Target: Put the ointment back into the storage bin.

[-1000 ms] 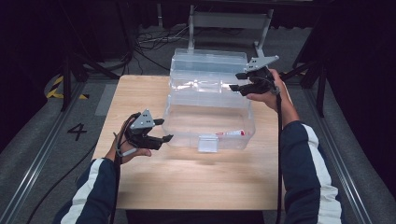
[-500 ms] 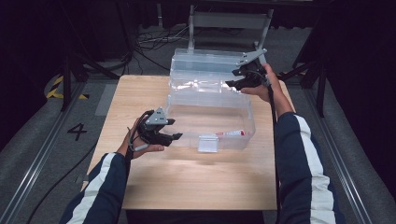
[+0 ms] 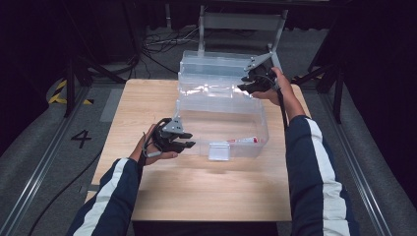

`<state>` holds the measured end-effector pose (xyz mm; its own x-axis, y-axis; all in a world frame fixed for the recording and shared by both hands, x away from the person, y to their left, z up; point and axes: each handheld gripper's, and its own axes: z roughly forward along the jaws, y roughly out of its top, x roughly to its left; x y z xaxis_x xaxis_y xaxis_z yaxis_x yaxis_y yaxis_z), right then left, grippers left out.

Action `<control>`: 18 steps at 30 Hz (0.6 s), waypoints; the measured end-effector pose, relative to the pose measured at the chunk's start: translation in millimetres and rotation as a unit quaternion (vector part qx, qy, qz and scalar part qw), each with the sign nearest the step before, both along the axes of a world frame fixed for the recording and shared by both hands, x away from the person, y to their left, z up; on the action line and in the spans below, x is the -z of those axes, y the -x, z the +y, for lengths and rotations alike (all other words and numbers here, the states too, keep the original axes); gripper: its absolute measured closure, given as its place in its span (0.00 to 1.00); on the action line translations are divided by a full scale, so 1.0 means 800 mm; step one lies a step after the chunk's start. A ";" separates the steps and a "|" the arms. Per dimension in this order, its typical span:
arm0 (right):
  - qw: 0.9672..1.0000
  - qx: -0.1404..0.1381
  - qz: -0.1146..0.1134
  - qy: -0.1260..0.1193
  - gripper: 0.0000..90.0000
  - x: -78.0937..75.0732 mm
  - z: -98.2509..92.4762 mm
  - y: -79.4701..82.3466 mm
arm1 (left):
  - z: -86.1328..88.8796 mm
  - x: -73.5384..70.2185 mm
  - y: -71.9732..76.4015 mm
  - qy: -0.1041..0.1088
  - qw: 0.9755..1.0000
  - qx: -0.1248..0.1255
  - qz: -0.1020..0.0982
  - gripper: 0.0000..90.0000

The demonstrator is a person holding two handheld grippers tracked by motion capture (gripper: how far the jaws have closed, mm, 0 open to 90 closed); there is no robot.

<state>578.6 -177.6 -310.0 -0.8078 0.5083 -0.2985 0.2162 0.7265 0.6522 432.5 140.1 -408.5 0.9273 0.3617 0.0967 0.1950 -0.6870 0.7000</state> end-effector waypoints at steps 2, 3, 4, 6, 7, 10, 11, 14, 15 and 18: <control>1.000 -0.003 -0.002 0.010 0.74 -0.001 0.002 0.001 | -0.003 0.000 0.000 -0.010 1.000 0.002 -0.005 0.78; 1.000 -0.003 -0.002 0.014 0.74 -0.001 0.003 0.002 | -0.005 0.001 -0.001 -0.014 1.000 0.002 -0.008 0.78; 1.000 -0.004 -0.002 0.015 0.75 -0.002 0.003 0.002 | -0.006 0.001 -0.001 -0.022 1.000 0.005 -0.007 0.79; 1.000 -0.006 0.000 0.017 0.76 -0.003 0.004 0.003 | -0.009 0.000 -0.002 -0.032 0.999 0.009 -0.008 0.79; 1.000 -0.006 0.000 0.017 0.76 -0.003 0.004 0.003 | -0.009 0.000 -0.002 -0.032 0.999 0.009 -0.008 0.79; 1.000 -0.008 0.004 0.014 0.78 -0.005 0.004 0.005 | -0.013 -0.001 -0.001 -0.043 0.999 0.008 -0.011 0.79; 1.000 -0.009 0.003 0.014 0.79 -0.005 0.004 0.006 | -0.013 -0.001 -0.001 -0.042 0.999 0.007 -0.008 0.79; 1.000 -0.013 0.004 0.014 0.81 -0.006 0.004 0.007 | -0.014 -0.001 -0.002 -0.042 0.999 0.004 -0.002 0.80; 1.000 -0.014 0.004 0.014 0.81 -0.006 0.004 0.008 | -0.014 -0.001 -0.002 -0.042 0.999 0.004 -0.002 0.79; 1.000 -0.019 0.003 0.019 0.82 -0.007 0.005 0.009 | -0.018 0.001 -0.002 -0.047 0.999 0.006 -0.001 0.78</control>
<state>571.1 -173.6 -304.4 -0.8274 0.4662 -0.3132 0.1919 0.7587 0.6225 434.4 126.1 -409.5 0.9312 0.3403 0.1309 0.1860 -0.7522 0.6322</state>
